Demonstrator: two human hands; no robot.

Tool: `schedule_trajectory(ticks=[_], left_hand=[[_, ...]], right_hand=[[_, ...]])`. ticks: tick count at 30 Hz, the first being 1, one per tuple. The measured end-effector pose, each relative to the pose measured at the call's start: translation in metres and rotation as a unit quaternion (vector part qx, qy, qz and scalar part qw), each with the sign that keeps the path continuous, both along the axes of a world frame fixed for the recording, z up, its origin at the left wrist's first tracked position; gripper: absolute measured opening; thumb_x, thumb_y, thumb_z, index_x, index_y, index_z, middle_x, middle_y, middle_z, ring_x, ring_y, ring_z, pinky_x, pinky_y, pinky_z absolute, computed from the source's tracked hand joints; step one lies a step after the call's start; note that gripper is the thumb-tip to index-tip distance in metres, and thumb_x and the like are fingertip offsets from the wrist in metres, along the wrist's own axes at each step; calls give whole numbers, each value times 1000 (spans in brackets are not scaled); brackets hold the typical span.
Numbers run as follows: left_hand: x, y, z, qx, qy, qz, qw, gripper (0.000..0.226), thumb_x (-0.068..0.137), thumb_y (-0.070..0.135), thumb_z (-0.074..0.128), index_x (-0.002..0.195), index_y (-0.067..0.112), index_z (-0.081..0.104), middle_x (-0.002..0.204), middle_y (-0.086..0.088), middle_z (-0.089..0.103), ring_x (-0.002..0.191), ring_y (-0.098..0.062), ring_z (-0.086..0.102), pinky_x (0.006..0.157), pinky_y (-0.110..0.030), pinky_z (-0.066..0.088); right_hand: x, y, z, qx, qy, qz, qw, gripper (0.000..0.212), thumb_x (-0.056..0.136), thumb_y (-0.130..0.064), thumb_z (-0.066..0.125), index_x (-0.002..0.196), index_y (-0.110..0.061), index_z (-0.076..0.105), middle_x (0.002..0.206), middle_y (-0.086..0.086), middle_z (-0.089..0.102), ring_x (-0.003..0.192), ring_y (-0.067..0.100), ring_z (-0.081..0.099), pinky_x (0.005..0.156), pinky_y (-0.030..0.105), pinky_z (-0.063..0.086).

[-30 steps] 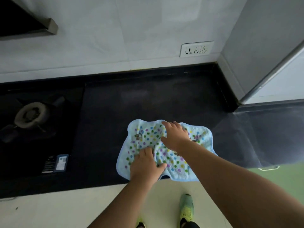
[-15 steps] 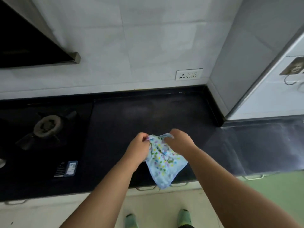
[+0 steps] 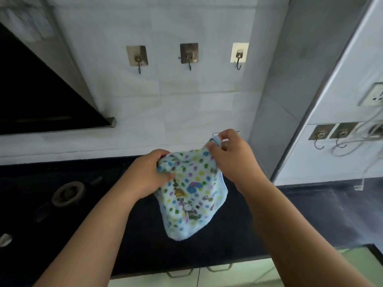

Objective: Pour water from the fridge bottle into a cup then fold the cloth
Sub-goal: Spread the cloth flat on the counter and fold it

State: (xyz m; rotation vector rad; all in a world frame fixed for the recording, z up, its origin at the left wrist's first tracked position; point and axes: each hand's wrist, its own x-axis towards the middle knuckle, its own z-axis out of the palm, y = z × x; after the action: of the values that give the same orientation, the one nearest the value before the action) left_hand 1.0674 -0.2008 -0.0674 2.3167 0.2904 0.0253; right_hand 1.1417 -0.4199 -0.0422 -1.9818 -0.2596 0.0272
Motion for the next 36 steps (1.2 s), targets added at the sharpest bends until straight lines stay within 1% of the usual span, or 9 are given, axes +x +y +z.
schedule_trajectory(ticks=[3,5,10,13,15,17,21,28,36], left_hand=[[2,8,-8,27,-26,61,997,23,96,45,71,110,28,67,104,12,68,95,-6,66,69,-19,48],[2,10,-10,21,-20,75,997,31,102,50,59,97,20,67,94,4,71,89,-15,69,68,-26,52],[0,5,-17,26,55,112,992,55,100,73,29,109,34,66,103,-3,71,91,-19,69,89,-40,58],[-2,-5,-23,-193,101,160,963,48,99,76,29,116,38,53,97,-9,79,91,-22,77,90,-42,60],[-4,-8,-34,-311,87,127,938,53,98,76,37,135,39,49,122,-1,76,114,-16,71,109,-44,52],[-6,-9,-46,-405,47,74,910,65,93,69,55,150,41,42,144,6,63,131,-13,60,119,-46,41],[-9,-17,-48,-518,-43,33,853,51,99,50,62,146,30,55,140,2,69,131,-17,65,115,-43,44],[-6,-24,-45,-417,-24,161,894,42,89,53,76,119,25,66,109,0,81,98,-18,79,81,-37,62],[-1,-2,-42,-319,-66,149,934,22,99,40,69,118,30,73,109,8,80,109,-14,73,98,-41,58]], right_hand=[[-6,0,14,43,-4,-12,999,15,101,-39,62,104,-26,54,95,2,74,86,27,74,67,47,65],[-8,1,19,71,12,-6,997,16,102,-37,62,107,-25,54,101,7,73,88,26,75,60,41,66],[-13,6,29,126,37,14,991,16,104,-35,62,109,-22,56,102,19,70,94,26,74,67,34,67],[-16,8,36,140,26,18,990,19,103,-38,62,107,-20,61,92,12,75,87,17,76,71,32,67],[-17,9,40,143,12,18,990,21,103,-40,62,103,-19,65,85,9,76,80,13,77,69,31,67],[-18,8,42,147,1,11,989,24,103,-40,62,98,-17,67,79,9,74,76,14,76,67,30,66],[-15,2,43,169,32,-14,985,32,103,-40,63,91,-13,74,82,12,74,78,18,76,64,30,65],[-16,-5,35,199,83,-35,976,39,100,-46,66,92,-9,77,100,13,78,90,19,78,66,26,63],[1,-18,25,215,84,-81,970,25,102,-41,65,94,-19,77,97,7,78,79,17,79,74,35,66]])
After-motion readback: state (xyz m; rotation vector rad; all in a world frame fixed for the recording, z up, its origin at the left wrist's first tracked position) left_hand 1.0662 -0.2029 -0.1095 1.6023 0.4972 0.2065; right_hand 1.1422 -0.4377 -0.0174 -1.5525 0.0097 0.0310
